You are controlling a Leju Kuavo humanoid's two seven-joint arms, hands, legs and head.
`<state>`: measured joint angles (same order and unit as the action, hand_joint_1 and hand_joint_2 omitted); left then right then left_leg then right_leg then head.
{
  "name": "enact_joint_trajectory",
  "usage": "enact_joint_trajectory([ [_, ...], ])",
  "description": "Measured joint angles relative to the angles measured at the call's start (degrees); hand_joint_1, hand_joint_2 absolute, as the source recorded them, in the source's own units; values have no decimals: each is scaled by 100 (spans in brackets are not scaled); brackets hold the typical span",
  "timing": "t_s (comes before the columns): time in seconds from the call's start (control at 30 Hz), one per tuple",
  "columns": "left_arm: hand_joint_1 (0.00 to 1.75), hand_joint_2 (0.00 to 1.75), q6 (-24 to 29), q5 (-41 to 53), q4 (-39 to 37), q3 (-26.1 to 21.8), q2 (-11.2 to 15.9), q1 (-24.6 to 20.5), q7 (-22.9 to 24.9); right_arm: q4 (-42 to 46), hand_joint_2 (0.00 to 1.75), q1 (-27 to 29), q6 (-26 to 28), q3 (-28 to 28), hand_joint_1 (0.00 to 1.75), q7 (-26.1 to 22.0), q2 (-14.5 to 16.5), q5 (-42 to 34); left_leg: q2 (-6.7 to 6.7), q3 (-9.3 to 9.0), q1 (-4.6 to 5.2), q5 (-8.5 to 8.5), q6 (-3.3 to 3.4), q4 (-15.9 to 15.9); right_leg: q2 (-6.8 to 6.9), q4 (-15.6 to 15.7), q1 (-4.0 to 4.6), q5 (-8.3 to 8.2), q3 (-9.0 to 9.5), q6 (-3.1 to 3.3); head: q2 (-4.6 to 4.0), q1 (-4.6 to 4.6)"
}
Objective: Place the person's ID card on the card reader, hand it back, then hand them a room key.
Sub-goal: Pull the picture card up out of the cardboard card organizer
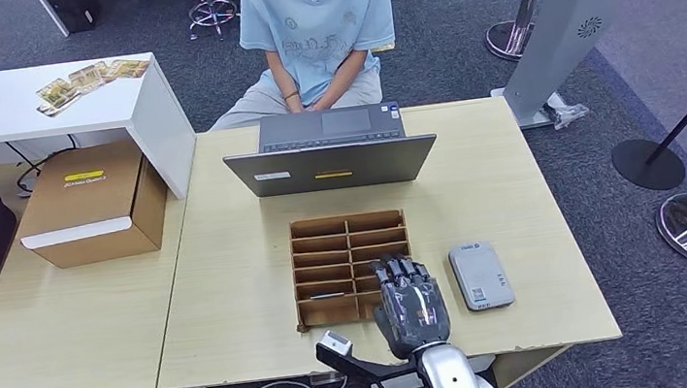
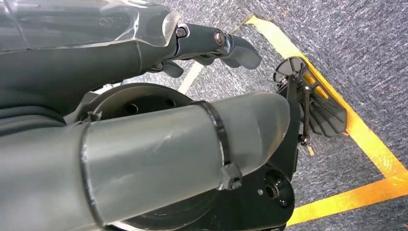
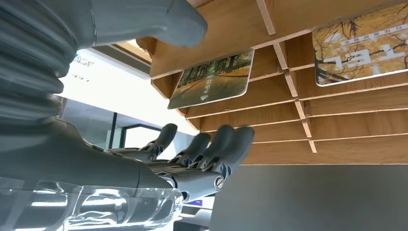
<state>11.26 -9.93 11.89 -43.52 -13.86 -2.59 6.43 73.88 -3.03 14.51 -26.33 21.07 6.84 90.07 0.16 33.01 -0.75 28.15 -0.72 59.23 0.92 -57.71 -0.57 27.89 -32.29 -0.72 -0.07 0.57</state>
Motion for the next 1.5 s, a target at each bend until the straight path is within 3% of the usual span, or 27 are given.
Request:
enact_joint_trajectory([
  [0.4, 0, 0, 0, 75, 0, 5, 0, 21, -47, -4, 175, 1, 9, 30, 74, 57, 0, 0, 0, 0, 0, 0, 0, 0, 0, 0, 0, 0, 0, 0, 0, 0],
  [0.7, 0, 0, 0, 152, 0, 27, 0, 22, -54, -7, 175, 1, 46, 71, 129, 61, 0, 0, 0, 0, 0, 0, 0, 0, 0, 0, 0, 0, 0, 0, 0, 0],
  [1.07, 0, 0, -7, 228, 0, 53, 0, 27, -77, -9, 175, 0, 55, 87, 151, 76, 0, 0, 0, 0, 0, 0, 0, 0, 0, 0, 0, 0, 0, 0, 0, 0],
  [1.5, 0, 0, -26, 390, 0, 140, 0, 38, -146, -30, 175, 0, 161, 109, 155, 28, 0, 0, 0, 0, 0, 0, 0, 0, 0, 0, 0, 0, 0, 0, 0, 0],
])
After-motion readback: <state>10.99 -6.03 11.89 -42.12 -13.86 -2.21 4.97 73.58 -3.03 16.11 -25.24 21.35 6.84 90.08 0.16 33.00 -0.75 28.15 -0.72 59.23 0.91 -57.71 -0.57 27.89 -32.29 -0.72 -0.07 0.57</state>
